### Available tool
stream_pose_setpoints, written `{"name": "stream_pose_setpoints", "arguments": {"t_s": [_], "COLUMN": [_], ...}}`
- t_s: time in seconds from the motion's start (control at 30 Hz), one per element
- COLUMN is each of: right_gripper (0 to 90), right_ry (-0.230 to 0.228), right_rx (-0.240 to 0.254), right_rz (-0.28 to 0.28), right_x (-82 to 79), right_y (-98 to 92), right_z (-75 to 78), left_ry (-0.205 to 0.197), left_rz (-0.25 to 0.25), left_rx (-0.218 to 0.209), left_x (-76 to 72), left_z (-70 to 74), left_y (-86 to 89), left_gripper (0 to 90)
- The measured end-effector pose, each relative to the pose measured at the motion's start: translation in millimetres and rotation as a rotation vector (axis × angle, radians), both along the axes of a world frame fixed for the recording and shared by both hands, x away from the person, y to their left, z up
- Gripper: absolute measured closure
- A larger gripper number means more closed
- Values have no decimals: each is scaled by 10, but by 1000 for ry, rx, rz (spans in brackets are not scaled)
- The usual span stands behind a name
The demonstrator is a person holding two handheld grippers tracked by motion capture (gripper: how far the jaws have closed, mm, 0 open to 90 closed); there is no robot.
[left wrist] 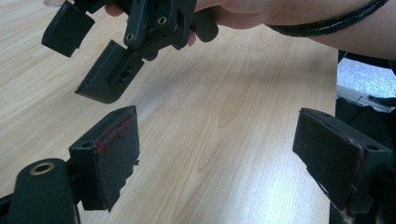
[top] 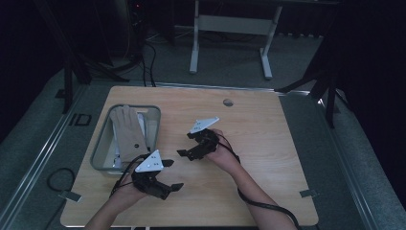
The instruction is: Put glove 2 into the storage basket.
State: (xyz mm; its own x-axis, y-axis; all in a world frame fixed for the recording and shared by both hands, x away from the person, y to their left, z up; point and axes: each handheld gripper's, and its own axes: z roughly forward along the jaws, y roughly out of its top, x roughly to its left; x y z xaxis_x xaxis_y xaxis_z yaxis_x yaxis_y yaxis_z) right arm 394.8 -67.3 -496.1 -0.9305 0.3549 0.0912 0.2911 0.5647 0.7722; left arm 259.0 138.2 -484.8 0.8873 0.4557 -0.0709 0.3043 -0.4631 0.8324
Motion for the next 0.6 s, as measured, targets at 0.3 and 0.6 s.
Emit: {"name": "stream_pose_setpoints", "arguments": {"t_s": [0.3, 0.6], "right_gripper": [167, 169], "right_ry": [-1, 23], "right_rx": [-4, 21], "right_rz": [-8, -44], "right_x": [-106, -222], "right_y": [-253, -554], "right_z": [-164, -347], "left_ry": [2, 7], "left_rz": [-43, -83], "left_rx": [15, -6], "left_x": [-12, -8], "left_z": [-186, -345], "left_y": [-202, -361], "left_gripper": [148, 148]}}
